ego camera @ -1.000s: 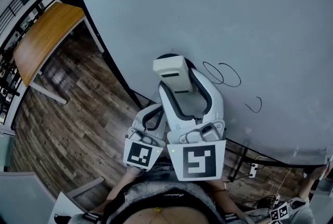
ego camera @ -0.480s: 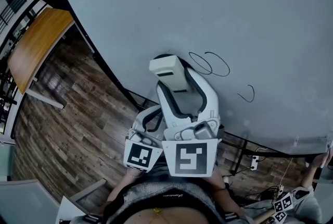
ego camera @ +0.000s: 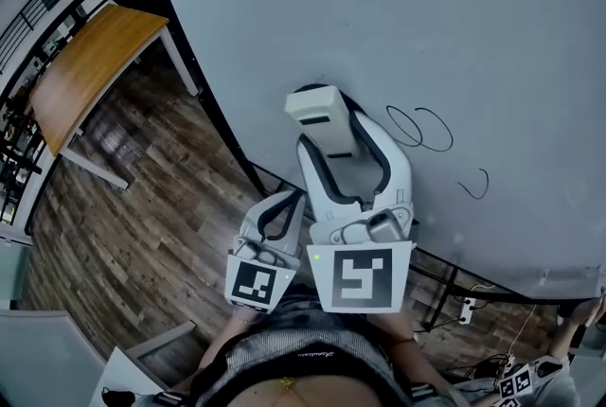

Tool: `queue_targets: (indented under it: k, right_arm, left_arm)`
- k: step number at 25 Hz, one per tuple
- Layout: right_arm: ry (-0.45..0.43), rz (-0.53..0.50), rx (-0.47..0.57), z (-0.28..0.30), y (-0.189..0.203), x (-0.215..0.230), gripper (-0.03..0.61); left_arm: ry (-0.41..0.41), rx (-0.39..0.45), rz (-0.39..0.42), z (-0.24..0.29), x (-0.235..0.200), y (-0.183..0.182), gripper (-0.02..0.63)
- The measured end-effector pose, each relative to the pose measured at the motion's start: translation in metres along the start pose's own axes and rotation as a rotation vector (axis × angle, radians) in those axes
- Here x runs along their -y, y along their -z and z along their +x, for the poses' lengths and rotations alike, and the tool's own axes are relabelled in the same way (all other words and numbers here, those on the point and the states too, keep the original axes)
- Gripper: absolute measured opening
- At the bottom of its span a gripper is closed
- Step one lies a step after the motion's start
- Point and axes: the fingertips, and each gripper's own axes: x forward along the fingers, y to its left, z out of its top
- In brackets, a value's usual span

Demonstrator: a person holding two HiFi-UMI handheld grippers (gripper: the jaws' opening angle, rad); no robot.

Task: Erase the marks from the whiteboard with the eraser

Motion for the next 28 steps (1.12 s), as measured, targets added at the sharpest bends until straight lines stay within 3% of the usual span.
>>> queue_targets:
  k: [8, 13, 17, 24, 28]
  right_arm:
    - [0.026, 0.035, -0.023, -0.029, 0.013, 0.016, 0.241]
    - [0.048, 0.027, -0.059, -0.047, 0.032, 0.027, 0.239]
    - [0.069, 0.017, -0.090, -0.060, 0.045, 0.033, 0.239]
    - [0.080, -0.012, -0.081, -0.061, 0.045, 0.034, 0.241]
    - [0.052, -0.016, -0.051, -0.043, 0.033, 0.026, 0.241]
  left_arm:
    - [0.111, 0.007, 0.052, 0.017, 0.034, -0.004, 0.000]
    - [0.135, 0.006, -0.010, 0.027, 0.056, -0.003, 0.000]
    - [0.172, 0.007, 0.046, 0.028, 0.071, -0.003, 0.000]
    - [0.167, 0.006, 0.059, 0.021, 0.077, 0.000, 0.000]
    - [0.104, 0.006, -0.004, 0.014, 0.061, -0.002, 0.000]
